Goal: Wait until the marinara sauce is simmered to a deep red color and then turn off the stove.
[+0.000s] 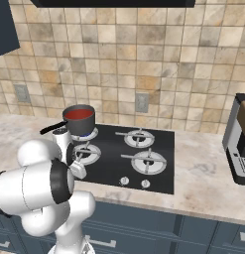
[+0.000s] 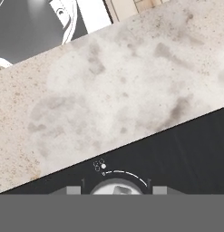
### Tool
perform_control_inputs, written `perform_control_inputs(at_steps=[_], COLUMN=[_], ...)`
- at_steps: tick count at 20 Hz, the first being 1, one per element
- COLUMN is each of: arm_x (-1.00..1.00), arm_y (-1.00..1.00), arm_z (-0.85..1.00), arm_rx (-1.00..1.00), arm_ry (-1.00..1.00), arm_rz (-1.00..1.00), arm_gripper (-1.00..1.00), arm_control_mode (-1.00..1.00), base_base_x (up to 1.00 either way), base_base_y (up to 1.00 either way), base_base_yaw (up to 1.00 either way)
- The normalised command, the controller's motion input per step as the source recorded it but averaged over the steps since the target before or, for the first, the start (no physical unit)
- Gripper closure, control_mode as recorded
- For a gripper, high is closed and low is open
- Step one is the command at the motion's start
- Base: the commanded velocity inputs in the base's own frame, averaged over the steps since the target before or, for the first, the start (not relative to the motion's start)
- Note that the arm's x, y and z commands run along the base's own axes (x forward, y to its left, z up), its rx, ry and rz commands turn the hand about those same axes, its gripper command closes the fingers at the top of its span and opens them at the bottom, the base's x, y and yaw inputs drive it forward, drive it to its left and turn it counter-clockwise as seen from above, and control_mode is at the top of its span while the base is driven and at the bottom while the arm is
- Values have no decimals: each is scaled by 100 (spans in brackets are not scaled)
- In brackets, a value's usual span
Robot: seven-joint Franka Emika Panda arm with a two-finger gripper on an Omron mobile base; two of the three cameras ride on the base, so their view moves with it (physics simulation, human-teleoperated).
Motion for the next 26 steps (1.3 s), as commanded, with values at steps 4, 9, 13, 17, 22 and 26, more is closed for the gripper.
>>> perform_control_inputs(at_steps=[4,9,13,17,22,26], arm_x=[0,0,0,0,0,0], arm_y=[0,0,-1,-5,-9,-5], arm_z=[0,0,0,0,-1,-8], arm_rx=[0,0,3,6,4,0], arm_ry=[0,0,0,0,0,0], arm_rz=[0,0,0,-5,-13,-15], arm_gripper=[100,100,100,100,100,100], arm_control_mode=[-100,-100,-100,-100,-100,-100], base_base_x=[0,0,0,0,0,0], base_base_y=[0,0,0,0,0,0], base_base_yaw=[0,0,0,0,0,0])
